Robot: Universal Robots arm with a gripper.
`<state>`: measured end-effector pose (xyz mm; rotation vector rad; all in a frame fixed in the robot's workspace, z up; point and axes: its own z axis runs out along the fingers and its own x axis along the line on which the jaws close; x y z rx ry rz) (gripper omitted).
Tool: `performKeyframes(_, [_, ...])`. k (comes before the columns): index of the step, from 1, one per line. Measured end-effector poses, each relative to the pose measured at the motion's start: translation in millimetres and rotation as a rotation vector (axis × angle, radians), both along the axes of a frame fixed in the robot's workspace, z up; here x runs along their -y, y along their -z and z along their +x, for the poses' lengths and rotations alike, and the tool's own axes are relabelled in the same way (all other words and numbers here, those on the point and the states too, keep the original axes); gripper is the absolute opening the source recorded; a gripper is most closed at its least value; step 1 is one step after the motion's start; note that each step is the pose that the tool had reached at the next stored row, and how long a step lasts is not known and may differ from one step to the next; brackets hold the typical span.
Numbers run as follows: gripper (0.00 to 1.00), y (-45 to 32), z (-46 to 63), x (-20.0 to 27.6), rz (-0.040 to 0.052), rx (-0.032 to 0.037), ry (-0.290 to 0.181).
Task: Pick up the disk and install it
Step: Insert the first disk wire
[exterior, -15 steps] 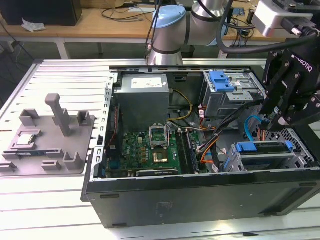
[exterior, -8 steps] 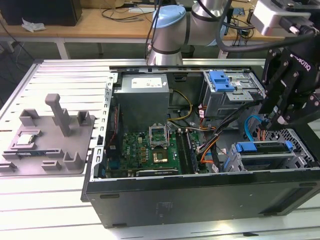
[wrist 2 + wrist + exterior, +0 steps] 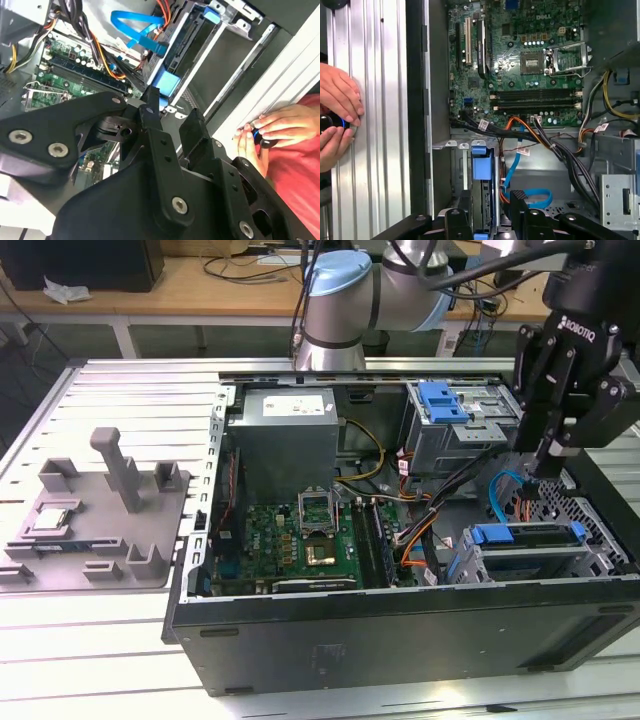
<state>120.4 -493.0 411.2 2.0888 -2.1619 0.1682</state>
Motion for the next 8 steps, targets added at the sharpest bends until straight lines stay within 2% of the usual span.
performKeyframes(8, [0.44,0.0,9.6,-1.6,-0.0136,-0.0003,0.064])
